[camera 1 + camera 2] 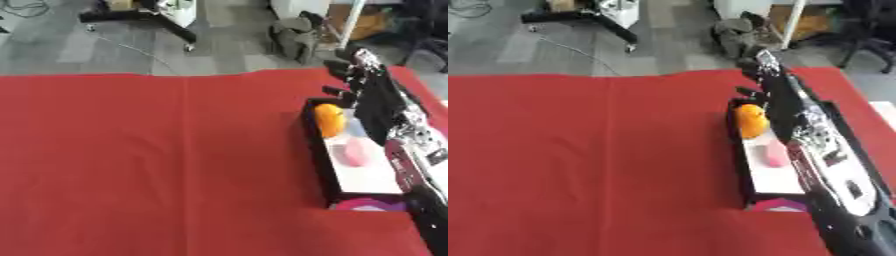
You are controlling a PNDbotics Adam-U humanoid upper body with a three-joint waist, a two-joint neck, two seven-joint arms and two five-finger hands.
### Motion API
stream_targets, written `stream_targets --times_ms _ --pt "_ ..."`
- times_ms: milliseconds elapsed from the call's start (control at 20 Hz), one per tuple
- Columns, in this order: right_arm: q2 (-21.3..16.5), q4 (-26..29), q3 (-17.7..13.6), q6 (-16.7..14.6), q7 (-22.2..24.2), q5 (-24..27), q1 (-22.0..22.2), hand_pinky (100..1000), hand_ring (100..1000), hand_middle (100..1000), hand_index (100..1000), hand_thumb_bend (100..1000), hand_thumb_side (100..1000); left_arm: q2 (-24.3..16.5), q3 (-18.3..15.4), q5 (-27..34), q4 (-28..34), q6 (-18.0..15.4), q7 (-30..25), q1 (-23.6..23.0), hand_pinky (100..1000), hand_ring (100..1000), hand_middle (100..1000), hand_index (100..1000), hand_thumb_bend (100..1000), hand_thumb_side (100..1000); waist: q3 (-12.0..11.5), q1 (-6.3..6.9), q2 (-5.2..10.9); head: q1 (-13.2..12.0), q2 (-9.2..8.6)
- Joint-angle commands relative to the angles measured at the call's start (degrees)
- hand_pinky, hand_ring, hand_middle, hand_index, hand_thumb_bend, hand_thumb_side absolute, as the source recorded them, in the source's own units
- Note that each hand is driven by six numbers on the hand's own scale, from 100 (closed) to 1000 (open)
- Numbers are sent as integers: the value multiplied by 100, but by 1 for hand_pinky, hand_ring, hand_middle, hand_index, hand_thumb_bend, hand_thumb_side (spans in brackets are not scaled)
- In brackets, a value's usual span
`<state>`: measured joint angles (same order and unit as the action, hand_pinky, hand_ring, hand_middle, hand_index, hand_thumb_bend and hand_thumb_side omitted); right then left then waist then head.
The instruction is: Pick up the objects with one hand, pass them to the other hand, and then place them into the box on the other side of the table.
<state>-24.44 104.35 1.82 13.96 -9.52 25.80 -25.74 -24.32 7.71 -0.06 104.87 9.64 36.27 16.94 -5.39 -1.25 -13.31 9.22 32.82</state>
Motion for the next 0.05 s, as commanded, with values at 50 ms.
stream_targets --times_ms 50 --pt "81 -32 17 -240 148 -387 -63 899 1000 910 1000 100 776 72 -136 1100 -98 -605 -300 2 696 703 733 914 209 966 -12 -1 67 -10 -88"
